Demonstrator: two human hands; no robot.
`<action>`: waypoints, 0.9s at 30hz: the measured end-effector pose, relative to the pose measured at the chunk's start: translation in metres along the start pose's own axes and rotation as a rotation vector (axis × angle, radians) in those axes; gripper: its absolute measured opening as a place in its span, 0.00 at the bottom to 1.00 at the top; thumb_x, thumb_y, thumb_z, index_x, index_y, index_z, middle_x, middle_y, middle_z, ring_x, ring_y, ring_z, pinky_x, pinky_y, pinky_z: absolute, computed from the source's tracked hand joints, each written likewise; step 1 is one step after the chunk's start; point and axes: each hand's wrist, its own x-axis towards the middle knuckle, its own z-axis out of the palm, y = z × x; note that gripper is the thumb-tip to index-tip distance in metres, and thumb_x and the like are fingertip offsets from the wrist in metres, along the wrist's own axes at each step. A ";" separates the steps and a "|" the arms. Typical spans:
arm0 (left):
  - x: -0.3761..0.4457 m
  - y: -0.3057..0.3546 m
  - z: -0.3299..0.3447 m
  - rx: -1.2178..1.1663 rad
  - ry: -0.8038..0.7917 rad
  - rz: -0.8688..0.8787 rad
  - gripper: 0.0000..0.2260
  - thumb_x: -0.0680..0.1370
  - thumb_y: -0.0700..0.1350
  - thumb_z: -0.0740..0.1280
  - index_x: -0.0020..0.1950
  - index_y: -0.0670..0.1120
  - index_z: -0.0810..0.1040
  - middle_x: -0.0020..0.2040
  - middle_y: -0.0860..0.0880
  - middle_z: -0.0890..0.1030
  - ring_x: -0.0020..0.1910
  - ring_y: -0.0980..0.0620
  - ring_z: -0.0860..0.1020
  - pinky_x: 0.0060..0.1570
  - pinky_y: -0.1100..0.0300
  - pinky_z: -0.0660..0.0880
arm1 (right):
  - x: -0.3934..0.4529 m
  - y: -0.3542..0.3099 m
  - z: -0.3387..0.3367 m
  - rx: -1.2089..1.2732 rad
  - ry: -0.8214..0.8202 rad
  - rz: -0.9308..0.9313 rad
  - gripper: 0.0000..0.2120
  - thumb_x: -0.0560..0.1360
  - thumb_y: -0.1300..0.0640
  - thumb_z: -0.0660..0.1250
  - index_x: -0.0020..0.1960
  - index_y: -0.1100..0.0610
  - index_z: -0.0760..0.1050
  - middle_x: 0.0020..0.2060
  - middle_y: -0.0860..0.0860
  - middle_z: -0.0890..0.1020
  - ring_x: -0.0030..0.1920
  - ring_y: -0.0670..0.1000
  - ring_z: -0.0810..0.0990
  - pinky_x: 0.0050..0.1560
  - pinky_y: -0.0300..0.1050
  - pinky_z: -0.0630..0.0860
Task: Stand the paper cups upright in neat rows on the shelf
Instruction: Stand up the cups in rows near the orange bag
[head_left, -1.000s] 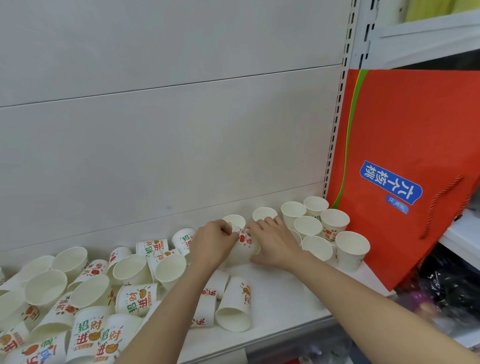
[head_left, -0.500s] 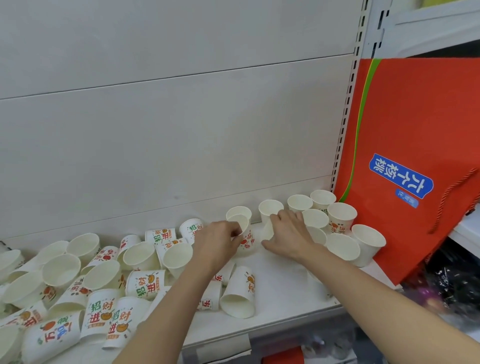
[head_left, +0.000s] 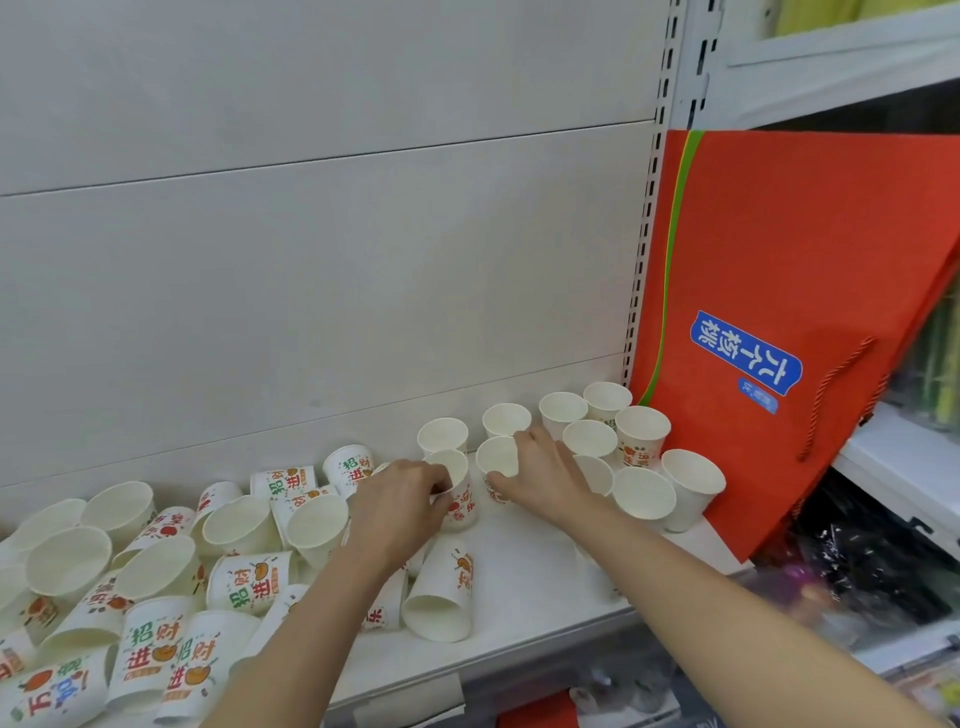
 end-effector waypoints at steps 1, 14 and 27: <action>0.003 0.003 0.002 0.012 -0.018 0.013 0.06 0.76 0.54 0.65 0.47 0.55 0.80 0.44 0.57 0.81 0.48 0.54 0.78 0.39 0.58 0.74 | 0.001 0.001 -0.001 -0.019 -0.013 0.005 0.25 0.72 0.42 0.64 0.59 0.61 0.72 0.59 0.57 0.74 0.56 0.60 0.75 0.54 0.50 0.71; 0.016 0.017 0.013 0.122 -0.093 0.040 0.07 0.78 0.49 0.64 0.51 0.53 0.81 0.47 0.53 0.81 0.50 0.51 0.77 0.40 0.58 0.72 | 0.003 0.015 -0.001 -0.130 0.086 -0.183 0.14 0.73 0.51 0.69 0.57 0.54 0.78 0.59 0.50 0.76 0.59 0.56 0.73 0.57 0.48 0.66; -0.059 0.010 -0.017 -0.209 -0.202 0.051 0.26 0.65 0.66 0.71 0.62 0.64 0.76 0.60 0.66 0.72 0.57 0.59 0.69 0.52 0.64 0.68 | -0.036 0.039 -0.035 -0.013 0.331 -0.251 0.07 0.69 0.54 0.73 0.48 0.50 0.82 0.43 0.48 0.84 0.49 0.56 0.77 0.51 0.51 0.66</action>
